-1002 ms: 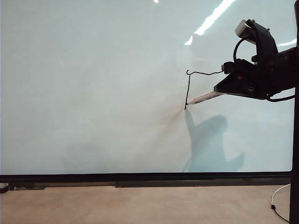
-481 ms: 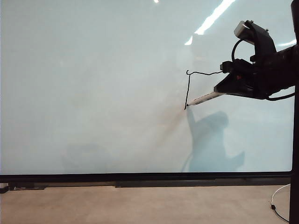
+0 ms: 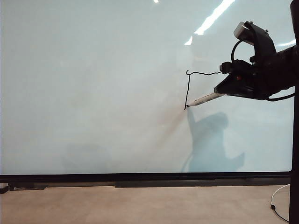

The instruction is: Pick up the pen on the shelf to the right of the whiteboard and draw a rectangle.

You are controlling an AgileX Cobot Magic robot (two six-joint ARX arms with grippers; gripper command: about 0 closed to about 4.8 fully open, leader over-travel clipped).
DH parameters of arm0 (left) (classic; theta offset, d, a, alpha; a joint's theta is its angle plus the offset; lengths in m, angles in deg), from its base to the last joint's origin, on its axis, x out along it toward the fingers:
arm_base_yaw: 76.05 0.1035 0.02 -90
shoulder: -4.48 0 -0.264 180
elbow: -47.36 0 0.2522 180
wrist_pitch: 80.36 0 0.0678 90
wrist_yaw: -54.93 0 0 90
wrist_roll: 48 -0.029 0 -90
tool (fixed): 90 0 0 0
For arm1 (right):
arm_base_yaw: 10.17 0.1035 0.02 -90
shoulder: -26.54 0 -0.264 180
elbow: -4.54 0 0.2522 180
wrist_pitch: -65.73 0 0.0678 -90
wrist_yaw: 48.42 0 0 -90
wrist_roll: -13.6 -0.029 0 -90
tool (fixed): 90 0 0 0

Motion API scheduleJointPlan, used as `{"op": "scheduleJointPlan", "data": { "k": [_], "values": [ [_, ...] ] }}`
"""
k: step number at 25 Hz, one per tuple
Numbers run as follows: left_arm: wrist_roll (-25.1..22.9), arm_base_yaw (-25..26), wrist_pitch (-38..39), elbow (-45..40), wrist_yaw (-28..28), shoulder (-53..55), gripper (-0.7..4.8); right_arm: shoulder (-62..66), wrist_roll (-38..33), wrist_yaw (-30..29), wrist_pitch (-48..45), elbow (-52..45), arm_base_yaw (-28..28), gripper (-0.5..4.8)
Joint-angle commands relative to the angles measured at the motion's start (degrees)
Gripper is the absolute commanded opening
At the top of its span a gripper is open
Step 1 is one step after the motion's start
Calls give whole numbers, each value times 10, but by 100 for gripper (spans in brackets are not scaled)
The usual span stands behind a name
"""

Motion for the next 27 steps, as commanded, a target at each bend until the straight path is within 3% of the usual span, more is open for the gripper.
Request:
{"op": "scheduleJointPlan", "data": {
  "k": [1,27],
  "values": [
    [2,1,-7,2,-2,0,-5,-4,1,9,-8,2,-1,-6],
    [2,1,-7,2,-2,0,-5,-47,19,7,22,-16,-53,-6]
  ]
}}
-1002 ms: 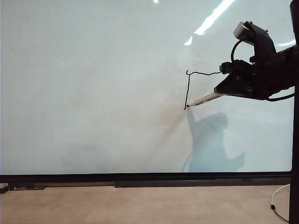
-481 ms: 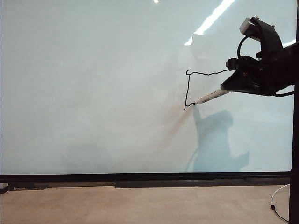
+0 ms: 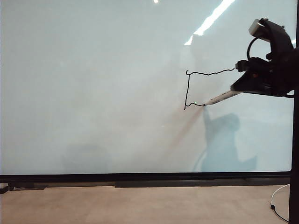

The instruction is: Pick up the pen on the shelf to the right of the whiteboard and draw a rectangle.

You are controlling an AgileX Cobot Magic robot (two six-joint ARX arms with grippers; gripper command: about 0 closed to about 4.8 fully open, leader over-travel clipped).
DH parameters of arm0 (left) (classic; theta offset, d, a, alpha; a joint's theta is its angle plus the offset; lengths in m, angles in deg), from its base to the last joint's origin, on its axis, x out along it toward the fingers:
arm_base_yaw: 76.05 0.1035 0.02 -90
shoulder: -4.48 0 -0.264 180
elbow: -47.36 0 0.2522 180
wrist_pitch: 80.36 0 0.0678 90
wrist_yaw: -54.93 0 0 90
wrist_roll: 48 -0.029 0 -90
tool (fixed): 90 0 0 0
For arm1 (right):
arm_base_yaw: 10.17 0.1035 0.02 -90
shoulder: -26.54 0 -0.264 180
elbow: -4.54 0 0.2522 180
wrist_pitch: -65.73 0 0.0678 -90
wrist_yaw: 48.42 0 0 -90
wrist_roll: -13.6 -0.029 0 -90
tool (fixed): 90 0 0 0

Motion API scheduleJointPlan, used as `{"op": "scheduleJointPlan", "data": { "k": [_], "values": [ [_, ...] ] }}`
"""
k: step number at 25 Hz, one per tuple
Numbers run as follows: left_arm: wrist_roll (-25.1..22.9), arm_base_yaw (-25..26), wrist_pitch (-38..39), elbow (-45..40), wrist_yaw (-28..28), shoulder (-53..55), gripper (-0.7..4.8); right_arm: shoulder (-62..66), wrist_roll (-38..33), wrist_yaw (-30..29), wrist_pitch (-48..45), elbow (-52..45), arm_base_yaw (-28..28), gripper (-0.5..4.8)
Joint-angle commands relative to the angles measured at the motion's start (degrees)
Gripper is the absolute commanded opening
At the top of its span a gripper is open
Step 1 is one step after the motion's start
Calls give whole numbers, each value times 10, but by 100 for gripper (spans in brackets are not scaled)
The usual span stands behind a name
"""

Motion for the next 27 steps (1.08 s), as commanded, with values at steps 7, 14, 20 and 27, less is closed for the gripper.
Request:
{"op": "scheduleJointPlan", "data": {
  "k": [7,14,20,27],
  "values": [
    [2,1,-7,2,-2,0,-4,-18,9,3,-1,-2,-27,-6],
    [2,1,-7,2,-2,0,-5,-26,12,3,0,-7,-42,-6],
    [2,1,-7,2,-2,0,-5,-31,18,-1,9,-8,-60,-6],
    [2,1,-7,2,-2,0,-5,-34,21,-5,11,-8,-76,-6]
  ]
}}
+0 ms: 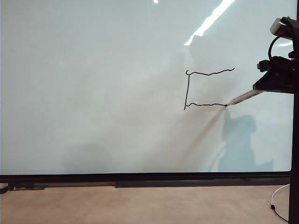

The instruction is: Pick up the pen on the shelf to the right of the whiteboard and draw a rectangle.

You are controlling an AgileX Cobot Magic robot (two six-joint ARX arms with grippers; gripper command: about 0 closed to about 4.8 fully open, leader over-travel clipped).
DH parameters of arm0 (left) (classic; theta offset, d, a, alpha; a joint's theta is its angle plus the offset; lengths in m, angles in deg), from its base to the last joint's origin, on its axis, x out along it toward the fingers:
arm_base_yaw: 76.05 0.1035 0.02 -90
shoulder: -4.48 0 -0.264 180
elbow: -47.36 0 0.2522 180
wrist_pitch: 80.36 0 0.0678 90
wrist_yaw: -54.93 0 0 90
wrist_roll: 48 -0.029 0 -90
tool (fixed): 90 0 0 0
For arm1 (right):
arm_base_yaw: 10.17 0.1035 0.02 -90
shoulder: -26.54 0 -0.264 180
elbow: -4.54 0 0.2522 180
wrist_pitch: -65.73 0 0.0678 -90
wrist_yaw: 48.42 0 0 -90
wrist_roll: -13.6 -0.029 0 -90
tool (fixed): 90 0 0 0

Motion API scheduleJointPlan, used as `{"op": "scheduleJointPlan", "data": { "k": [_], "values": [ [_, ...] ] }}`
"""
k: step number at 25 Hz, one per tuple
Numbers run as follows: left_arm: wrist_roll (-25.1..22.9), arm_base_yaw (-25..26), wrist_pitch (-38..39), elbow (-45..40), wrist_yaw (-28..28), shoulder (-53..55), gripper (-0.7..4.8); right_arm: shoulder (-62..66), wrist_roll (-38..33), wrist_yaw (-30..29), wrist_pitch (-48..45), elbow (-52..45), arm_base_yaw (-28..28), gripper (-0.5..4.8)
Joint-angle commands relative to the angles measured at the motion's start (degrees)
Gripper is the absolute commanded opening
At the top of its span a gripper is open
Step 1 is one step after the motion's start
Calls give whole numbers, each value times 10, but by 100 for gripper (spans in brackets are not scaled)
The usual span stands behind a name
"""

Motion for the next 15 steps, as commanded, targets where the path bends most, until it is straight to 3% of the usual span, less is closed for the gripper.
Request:
{"op": "scheduleJointPlan", "data": {
  "k": [1,7,15],
  "values": [
    [2,1,-7,2,-2,0,-5,-5,3,9,-14,2,-6,-6],
    [2,1,-7,2,-2,0,-5,-14,2,6,-8,2,-10,-6],
    [2,1,-7,2,-2,0,-4,-93,33,25,72,-16,8,-6]
  ]
}}
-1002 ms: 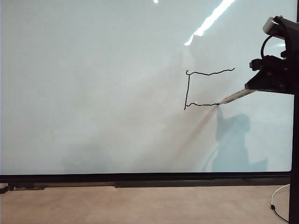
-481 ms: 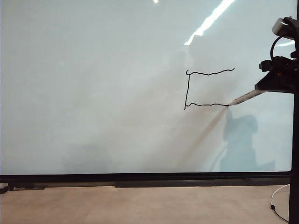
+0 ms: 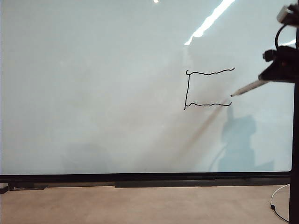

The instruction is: Pick up the pen on the shelf to the right of the whiteboard and draw a rectangle.

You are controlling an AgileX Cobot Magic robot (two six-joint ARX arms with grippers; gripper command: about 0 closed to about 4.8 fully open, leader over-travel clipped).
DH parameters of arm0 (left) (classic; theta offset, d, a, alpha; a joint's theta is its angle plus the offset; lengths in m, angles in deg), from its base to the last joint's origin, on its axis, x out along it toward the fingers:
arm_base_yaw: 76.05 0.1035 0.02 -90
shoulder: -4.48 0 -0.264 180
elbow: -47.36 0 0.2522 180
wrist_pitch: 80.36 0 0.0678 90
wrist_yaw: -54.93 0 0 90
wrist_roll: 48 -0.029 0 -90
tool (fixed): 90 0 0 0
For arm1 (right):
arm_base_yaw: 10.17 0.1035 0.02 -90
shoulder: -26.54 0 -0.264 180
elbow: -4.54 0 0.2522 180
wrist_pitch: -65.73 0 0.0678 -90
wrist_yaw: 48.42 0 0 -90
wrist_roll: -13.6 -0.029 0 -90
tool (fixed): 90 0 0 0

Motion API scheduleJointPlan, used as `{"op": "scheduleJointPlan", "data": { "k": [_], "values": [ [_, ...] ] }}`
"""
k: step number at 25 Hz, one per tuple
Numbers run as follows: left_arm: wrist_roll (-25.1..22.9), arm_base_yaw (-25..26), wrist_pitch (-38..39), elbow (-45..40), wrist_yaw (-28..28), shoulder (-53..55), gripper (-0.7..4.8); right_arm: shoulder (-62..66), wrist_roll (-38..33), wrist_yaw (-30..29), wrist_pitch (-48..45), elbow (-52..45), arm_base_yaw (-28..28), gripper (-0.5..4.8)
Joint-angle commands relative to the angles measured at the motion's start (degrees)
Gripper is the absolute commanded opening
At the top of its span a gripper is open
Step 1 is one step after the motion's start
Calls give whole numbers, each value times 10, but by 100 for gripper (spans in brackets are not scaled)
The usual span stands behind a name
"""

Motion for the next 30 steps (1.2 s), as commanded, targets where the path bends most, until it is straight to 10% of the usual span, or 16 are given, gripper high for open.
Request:
{"op": "scheduleJointPlan", "data": {
  "k": [1,15,30],
  "values": [
    [2,1,-7,2,-2,0,-4,-44,39,15,68,2,3,-6],
    [2,1,-7,2,-2,0,-5,-76,286,117,319,101,73,-6],
    [2,1,-7,2,-2,0,-5,-25,331,138,344,152,73,-6]
  ]
}}
